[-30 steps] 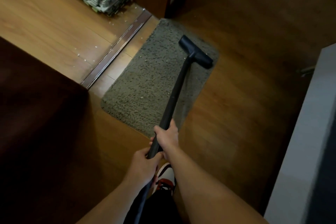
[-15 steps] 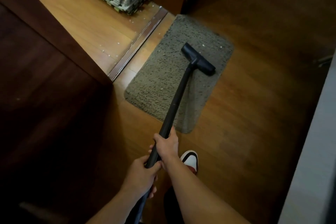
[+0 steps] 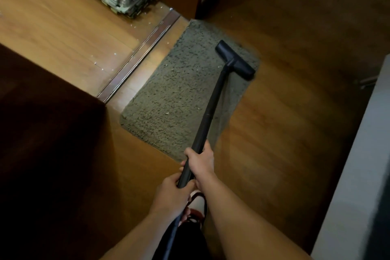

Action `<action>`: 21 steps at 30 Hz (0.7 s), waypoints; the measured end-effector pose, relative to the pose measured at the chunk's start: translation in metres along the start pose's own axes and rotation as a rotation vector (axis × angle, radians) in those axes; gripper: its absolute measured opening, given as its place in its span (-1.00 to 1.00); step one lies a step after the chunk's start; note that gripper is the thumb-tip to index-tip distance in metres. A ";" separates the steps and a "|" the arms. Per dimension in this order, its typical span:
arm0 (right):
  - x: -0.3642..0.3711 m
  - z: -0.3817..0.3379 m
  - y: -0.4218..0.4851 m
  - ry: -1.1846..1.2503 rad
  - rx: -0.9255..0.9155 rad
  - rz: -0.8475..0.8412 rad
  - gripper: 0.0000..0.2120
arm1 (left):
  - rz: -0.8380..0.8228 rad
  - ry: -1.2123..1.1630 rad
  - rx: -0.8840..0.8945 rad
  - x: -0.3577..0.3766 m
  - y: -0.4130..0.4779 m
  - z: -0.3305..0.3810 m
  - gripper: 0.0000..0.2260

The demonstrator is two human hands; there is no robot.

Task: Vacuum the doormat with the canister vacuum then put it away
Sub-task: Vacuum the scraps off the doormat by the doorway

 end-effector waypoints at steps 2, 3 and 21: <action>-0.018 -0.014 0.018 0.011 0.001 0.015 -0.36 | 0.009 0.028 0.041 0.016 0.012 0.021 -0.86; -0.027 -0.021 0.027 0.019 0.001 0.019 -0.40 | 0.014 0.041 0.063 0.024 0.017 0.031 -0.86; -0.024 -0.014 0.000 -0.020 0.012 0.013 -0.44 | -0.027 0.021 0.031 0.015 0.002 0.015 -0.86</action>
Point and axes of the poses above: each hand's wrist, its own y-axis towards the middle knuckle, its own x-axis out of the palm, z = x × y, the point moved 5 cm from there along y, towards the middle knuckle, and after that the axes turned 8 degrees about -y, right-handed, at the moved point
